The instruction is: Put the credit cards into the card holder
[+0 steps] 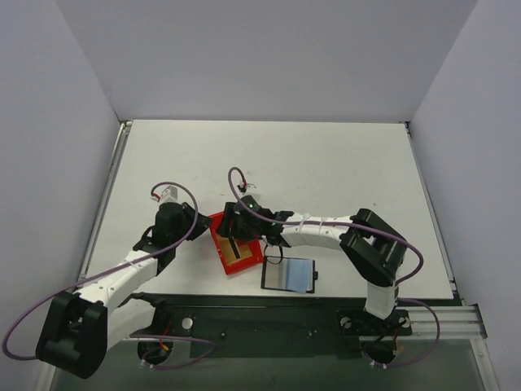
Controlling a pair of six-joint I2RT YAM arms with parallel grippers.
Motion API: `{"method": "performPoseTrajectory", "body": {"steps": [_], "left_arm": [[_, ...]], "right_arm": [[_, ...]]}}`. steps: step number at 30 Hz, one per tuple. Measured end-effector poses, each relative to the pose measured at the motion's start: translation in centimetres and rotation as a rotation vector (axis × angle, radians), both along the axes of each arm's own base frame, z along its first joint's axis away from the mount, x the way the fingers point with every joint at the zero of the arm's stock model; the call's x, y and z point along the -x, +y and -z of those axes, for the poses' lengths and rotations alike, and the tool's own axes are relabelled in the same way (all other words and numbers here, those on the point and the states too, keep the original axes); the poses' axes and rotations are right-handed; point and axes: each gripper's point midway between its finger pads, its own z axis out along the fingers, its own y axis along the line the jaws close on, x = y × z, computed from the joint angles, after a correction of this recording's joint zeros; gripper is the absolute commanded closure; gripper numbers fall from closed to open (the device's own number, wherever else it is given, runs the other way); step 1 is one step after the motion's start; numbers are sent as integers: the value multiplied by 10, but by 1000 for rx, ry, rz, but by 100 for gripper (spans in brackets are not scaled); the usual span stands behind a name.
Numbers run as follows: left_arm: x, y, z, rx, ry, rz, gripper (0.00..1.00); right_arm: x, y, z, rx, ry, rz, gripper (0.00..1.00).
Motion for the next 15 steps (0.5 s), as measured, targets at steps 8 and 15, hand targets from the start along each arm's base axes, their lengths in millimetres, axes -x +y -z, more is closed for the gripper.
{"method": "performPoseTrajectory", "body": {"steps": [8,15], "left_arm": [[-1,-1,2,-10,8,7,100],[-4,1,-1,-27,13,2,100]], "right_arm": [[-1,7,8,11,20,-11,50],[-4,13,7,-29,51,-2,50]]}}
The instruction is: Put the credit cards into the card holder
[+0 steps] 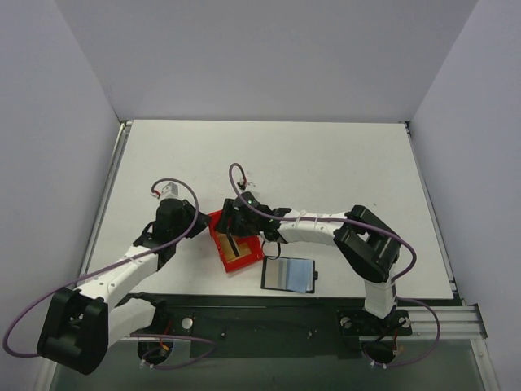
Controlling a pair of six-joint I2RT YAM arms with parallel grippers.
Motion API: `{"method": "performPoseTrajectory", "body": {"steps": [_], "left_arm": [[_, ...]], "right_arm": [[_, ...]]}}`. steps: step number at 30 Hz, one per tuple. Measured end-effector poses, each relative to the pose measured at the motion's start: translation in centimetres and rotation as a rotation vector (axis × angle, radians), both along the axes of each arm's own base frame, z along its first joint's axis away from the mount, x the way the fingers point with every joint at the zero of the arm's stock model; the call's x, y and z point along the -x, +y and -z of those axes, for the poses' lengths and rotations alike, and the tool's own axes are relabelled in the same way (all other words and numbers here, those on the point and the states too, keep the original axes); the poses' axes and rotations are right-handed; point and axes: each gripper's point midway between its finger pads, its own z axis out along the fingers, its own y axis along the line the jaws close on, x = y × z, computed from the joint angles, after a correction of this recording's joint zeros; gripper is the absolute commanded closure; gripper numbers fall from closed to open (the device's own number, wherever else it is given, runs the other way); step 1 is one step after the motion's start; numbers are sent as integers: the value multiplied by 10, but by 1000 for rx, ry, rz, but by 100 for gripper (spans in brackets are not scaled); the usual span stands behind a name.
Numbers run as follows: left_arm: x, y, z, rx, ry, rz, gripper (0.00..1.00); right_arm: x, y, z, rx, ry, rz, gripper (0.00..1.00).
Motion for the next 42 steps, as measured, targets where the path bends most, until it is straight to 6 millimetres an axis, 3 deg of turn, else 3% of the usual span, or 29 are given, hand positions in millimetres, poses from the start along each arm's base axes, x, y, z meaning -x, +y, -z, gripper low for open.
{"method": "performPoseTrajectory", "body": {"steps": [15,24,29,42], "left_arm": [[-5,-4,-3,-68,57,34,100],[-2,-14,-4,-57,59,72,100],[0,-17,-2,-53,65,86,100],[0,-25,-12,-69,52,120,100]], "right_arm": [[-6,0,-1,-59,27,27,57],[7,-13,16,86,16,10,59],[13,-19,21,145,5,0,58],[2,-30,18,220,-68,59,52]]}}
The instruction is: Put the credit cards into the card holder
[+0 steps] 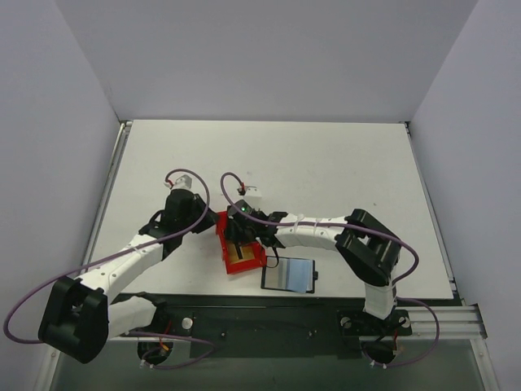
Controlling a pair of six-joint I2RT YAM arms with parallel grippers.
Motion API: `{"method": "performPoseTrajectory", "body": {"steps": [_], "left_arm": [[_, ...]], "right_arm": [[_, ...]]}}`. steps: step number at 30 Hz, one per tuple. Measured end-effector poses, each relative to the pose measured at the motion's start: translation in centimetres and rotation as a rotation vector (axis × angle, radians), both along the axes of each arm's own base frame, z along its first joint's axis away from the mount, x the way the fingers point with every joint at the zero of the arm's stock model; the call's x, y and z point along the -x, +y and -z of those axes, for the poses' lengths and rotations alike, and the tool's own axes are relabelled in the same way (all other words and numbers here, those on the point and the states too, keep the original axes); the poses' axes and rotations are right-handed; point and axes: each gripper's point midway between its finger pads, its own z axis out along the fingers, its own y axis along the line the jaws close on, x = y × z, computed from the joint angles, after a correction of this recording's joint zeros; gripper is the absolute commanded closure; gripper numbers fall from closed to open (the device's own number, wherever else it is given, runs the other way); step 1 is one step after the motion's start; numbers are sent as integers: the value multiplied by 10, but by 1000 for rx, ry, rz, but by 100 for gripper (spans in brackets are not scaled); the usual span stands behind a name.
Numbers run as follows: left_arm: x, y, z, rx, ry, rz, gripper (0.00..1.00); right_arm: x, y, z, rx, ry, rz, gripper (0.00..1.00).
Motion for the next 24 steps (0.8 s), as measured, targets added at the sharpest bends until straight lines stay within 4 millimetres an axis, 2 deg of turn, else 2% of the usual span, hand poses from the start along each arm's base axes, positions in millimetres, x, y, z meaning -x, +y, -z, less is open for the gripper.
{"method": "performPoseTrajectory", "body": {"steps": [7,15,24], "left_arm": [[0,-7,-5,-36,-11,19,100],[0,-16,-8,-70,-23,37,100],[1,-18,-7,-66,-18,35,100]], "right_arm": [[-8,-10,-13,11,-53,47,51],[-13,-17,-9,-2,-23,82,51],[-13,-14,-8,-109,28,119,51]]}}
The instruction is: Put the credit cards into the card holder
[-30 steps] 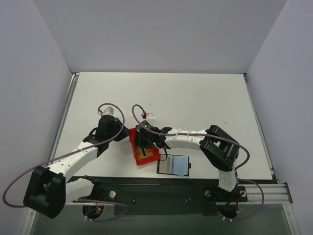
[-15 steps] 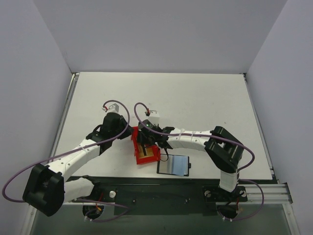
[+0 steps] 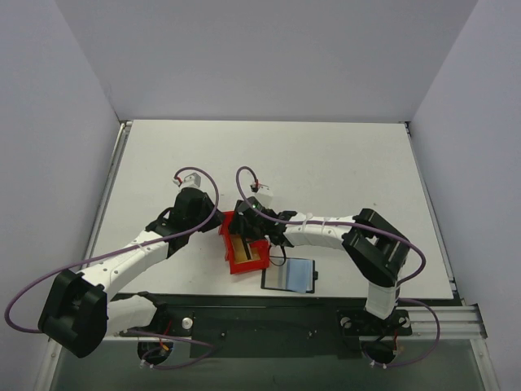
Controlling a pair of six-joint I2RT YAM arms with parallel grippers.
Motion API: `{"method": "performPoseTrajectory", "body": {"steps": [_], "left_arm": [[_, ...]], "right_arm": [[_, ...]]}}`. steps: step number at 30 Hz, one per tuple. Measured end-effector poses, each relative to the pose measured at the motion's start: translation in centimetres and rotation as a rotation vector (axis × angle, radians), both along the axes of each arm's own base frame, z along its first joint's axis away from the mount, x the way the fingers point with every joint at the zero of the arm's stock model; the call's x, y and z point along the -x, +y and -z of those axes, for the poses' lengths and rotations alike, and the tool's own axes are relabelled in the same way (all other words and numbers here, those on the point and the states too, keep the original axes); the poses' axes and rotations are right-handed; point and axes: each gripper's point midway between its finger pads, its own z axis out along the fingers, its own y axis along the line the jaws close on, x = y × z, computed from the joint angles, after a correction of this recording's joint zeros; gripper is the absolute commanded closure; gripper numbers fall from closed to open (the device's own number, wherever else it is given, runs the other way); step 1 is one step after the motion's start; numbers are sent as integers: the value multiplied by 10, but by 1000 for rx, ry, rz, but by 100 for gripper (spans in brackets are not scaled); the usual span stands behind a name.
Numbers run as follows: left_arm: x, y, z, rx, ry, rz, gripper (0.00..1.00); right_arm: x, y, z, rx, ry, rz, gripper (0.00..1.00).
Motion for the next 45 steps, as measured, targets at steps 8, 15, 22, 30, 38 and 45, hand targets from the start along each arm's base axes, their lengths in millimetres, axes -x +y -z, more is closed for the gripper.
{"method": "performPoseTrajectory", "body": {"steps": [8,15,22,30,38,45], "left_arm": [[0,0,0,1,0,0,100],[0,0,0,4,3,-4,100],[-1,-1,-1,9,-3,-3,100],[-2,-2,-2,15,-12,-1,100],[-2,-2,-2,13,-12,-3,100],[-2,-1,0,10,-9,-5,100]], "right_arm": [[-2,-2,-6,-44,6,37,50],[-2,0,-8,-96,35,79,50],[-1,6,-9,-179,55,111,50],[-4,8,-16,-285,83,163,50],[-4,10,-20,-336,124,177,54],[4,14,-17,-342,166,139,58]]}}
